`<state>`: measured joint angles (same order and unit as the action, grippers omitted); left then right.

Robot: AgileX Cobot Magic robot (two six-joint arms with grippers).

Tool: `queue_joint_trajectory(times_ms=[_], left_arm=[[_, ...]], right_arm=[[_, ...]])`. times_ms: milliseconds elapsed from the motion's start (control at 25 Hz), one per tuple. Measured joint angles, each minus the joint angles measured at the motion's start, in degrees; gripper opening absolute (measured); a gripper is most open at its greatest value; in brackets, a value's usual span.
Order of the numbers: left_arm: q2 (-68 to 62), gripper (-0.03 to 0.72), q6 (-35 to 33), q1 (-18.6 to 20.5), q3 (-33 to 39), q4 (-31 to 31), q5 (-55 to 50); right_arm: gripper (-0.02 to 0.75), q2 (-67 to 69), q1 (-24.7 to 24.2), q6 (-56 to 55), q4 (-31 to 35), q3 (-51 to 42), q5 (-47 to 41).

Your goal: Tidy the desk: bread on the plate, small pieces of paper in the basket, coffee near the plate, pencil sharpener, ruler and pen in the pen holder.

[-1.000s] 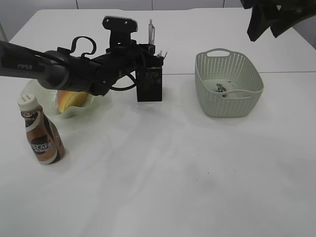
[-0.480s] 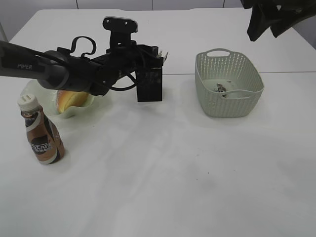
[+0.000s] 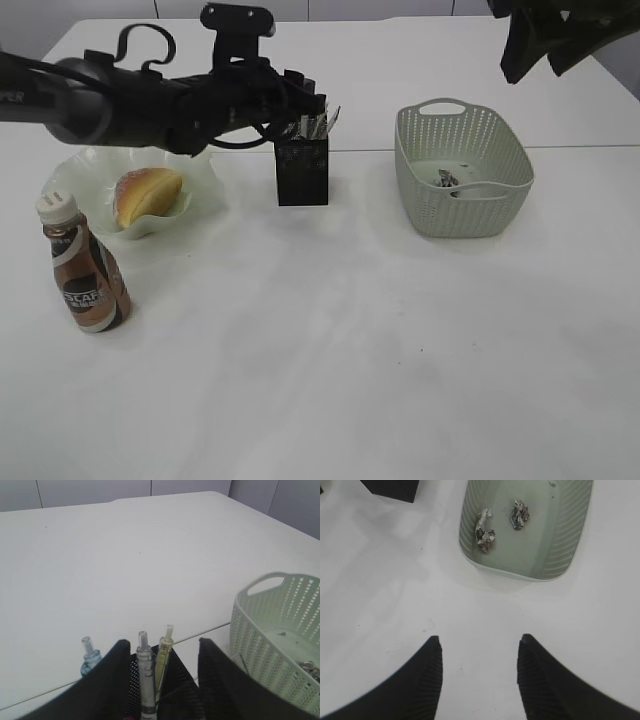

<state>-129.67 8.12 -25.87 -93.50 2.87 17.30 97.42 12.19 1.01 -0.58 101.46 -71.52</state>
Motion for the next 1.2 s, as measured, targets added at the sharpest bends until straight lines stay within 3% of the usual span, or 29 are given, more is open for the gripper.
queue_joint_trajectory(times_ms=[160, 320, 440, 880, 1200], left_arm=[[4.53, 0.353, 0.0, 0.0, 0.0, 1.34, -6.64], [9.19, 0.478, 0.0, 0.0, 0.0, 1.9, -12.08], [12.85, 0.529, 0.0, 0.0, 0.0, 1.9, -19.43], [32.13, 0.544, 0.0, 0.0, 0.0, 1.9, -48.65], [48.28, 0.545, 0.46, 0.0, 0.0, 4.62, -69.9]], right_arm=[[0.377, -0.09, 0.0, -0.11, 0.0, 0.0, 0.0], [0.456, -0.74, 0.0, -1.01, 0.58, 0.0, 0.0], [0.486, -1.74, 0.0, -1.01, 2.26, 0.12, 0.0], [0.493, -3.4, 0.0, 2.44, 10.7, 8.38, -0.13], [0.493, -13.26, 0.0, -1.01, 3.94, 8.76, -0.69]])
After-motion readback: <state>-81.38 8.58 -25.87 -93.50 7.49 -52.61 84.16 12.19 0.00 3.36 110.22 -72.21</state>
